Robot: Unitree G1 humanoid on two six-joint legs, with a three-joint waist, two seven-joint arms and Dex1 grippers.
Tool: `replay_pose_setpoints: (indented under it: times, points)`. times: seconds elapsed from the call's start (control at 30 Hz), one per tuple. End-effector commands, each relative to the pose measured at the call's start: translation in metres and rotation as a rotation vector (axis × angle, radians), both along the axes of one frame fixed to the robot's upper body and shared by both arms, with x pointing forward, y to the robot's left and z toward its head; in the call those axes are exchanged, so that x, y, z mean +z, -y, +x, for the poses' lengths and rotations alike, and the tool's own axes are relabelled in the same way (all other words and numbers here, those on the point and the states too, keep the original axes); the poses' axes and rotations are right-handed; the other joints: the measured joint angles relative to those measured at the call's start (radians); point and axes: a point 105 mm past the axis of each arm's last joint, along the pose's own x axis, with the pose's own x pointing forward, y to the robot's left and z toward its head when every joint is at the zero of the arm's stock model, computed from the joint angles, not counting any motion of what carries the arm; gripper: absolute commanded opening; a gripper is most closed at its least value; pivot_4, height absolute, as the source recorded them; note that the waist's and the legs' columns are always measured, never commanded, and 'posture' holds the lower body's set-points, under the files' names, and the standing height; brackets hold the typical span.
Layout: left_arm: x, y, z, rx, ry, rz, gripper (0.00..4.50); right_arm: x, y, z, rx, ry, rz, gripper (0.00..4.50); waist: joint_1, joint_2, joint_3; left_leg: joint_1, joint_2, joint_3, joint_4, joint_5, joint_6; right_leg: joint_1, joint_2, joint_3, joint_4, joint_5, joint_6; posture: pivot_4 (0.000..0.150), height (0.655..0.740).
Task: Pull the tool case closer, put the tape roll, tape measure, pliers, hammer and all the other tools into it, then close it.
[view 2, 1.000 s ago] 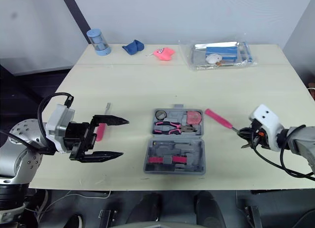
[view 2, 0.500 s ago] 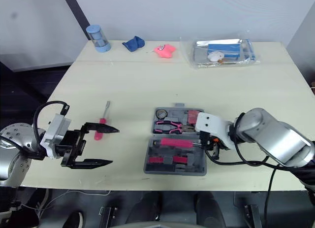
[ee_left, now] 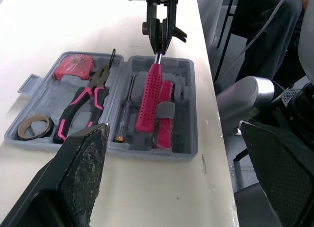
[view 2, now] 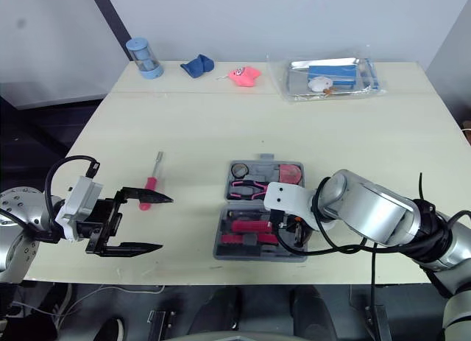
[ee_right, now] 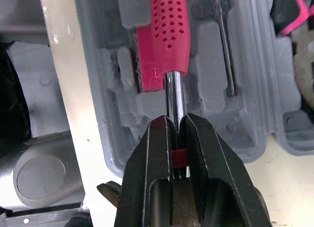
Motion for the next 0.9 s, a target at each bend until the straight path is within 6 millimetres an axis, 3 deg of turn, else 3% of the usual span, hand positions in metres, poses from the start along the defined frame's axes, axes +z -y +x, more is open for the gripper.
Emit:
replay_pose_setpoints:
  times: [0.03,0.9]
  points:
    - [0.002,-0.001,-0.006,-0.055,-0.002,0.032,4.5,0.006,-0.007,0.007,0.015,0.046,0.003,0.06,-0.001,0.0,0.0,0.0,0.0,0.0,0.0,0.0,0.0,0.0,0.0,0.0,0.0,0.0,0.0,0.15,0.74]
    - [0.004,0.001,-0.008,-0.049,0.002,0.029,4.5,-0.001,-0.031,0.007,0.109,0.042,0.024,0.06,-0.025,0.0,0.0,0.0,0.0,0.0,0.0,0.0,0.0,-0.001,0.0,0.0,0.002,0.0,0.0,0.15,0.74]
